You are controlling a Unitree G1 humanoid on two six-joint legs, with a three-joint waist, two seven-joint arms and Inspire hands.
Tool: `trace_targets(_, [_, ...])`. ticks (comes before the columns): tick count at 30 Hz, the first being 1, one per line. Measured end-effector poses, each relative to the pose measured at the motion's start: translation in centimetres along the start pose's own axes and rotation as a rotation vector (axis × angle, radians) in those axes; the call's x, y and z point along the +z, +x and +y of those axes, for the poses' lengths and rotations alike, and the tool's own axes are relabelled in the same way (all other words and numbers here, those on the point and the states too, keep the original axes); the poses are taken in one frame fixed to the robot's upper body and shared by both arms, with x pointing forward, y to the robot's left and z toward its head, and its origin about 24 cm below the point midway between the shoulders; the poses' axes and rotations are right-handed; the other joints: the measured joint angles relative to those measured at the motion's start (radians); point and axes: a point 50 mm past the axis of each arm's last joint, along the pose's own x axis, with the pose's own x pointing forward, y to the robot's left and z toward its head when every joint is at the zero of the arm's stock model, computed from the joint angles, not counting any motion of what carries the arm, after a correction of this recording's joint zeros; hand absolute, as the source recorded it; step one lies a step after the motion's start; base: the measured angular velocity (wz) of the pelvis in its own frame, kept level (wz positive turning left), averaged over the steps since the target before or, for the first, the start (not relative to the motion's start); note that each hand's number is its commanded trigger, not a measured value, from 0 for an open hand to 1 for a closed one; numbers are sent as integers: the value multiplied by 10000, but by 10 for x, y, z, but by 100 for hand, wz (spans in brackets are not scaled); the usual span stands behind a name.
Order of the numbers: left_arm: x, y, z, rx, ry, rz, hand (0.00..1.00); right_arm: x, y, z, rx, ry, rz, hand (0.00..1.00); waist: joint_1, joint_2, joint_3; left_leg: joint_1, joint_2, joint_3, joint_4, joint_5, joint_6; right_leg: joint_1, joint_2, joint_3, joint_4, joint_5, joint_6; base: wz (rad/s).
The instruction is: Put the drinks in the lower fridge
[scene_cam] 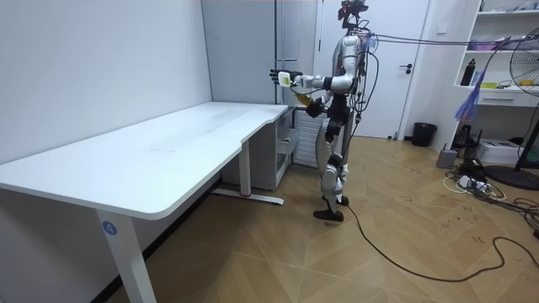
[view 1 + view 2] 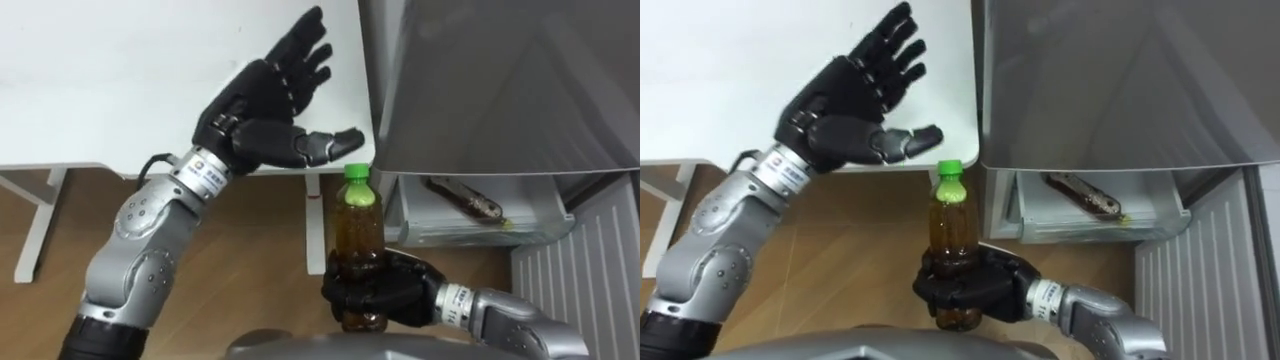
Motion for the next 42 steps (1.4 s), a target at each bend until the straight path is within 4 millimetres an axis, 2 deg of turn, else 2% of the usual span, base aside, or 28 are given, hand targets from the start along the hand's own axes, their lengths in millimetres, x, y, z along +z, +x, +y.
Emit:
trace_targets(3, [18,-4,10,801,210,-821,0,1,-5,-4,-346,-31,-187,100,95,78,36,14,-5,1,0,0,0,28,-7,10,-2,0,0,0])
trace_targets(7, [38,-15,29,2198,607,-1873,0,-6,-17,-9,-879,258,-409,100,352,114,21,100,1,6,-47,0,-1,77,6,53,-2,-1,1,0])
trace_targets(13, [47,-33,51,4582,583,-2432,0,-5,-27,-16,-1524,-173,-116,100,589,115,16,223,-4,2,-161,1,-6,176,3,5,-17,-1,1,0])
trace_targets(15, [47,-41,58,5435,557,-2459,0,-7,-28,-16,-1578,-70,-100,100,585,113,8,308,-3,-10,-178,0,-7,203,0,-90,-28,-3,2,0])
trace_targets(17, [44,-47,67,6362,437,-2381,0,-8,-29,-16,-1633,-14,-112,100,734,138,-4,393,-6,20,-193,2,-11,263,1,-106,-74,-3,2,-6])
trace_targets(18, [40,-51,73,6964,311,-2231,0,-11,-29,-15,-1643,71,-88,100,822,135,-12,471,-6,42,-189,5,-15,363,5,-127,-156,-2,1,-5])
trace_targets(19, [36,-55,78,7501,203,-2080,0,-13,-28,-15,-1632,198,-34,100,886,107,-74,475,-4,36,-194,5,-16,360,9,-139,-170,-1,0,0])
trace_targets(21, [29,-64,83,8184,115,-1830,0,-15,-28,-14,-1640,315,-22,100,1022,86,-105,488,-1,33,-204,6,-19,374,4,-231,-181,0,-2,0])
trace_targets(26, [-9,-98,103,10721,-376,-111,0,-18,-20,-10,-1521,500,-99,100,1208,144,-106,655,-4,-24,-330,20,-36,521,5,-360,-203,0,-2,3])
trace_targets(29, [-26,-111,108,11638,-698,632,0,-17,-16,-8,-1466,620,-137,100,1356,152,-111,667,-6,-20,-335,21,-38,516,-4,-377,-198,-1,-2,2])
trace_targets(32, [-46,-129,111,12441,-1192,1465,0,-18,-14,-8,-1622,675,-123,100,1332,161,-106,691,-13,-22,-371,21,-37,535,-9,-372,-198,-2,-1,0])
trace_targets(34, [-72,-145,110,13196,-1972,2503,0,-20,-12,-7,-1776,810,-88,100,1357,146,-105,632,-17,-22,-391,20,-37,531,-8,-357,-203,-4,-1,0])
trace_targets(38, [-98,-166,103,14156,-2910,3456,0,-20,-8,-7,-1983,897,-144,100,1366,-18,-102,597,-22,-19,-379,22,-42,559,13,-319,-365,-7,-3,0])
trace_targets(42, [-135,-195,91,15033,-3271,5481,0,-20,-4,-6,-2169,1113,-280,100,1372,-103,-94,594,-42,-2,-342,23,-43,554,-7,-363,-415,-10,-4,0])
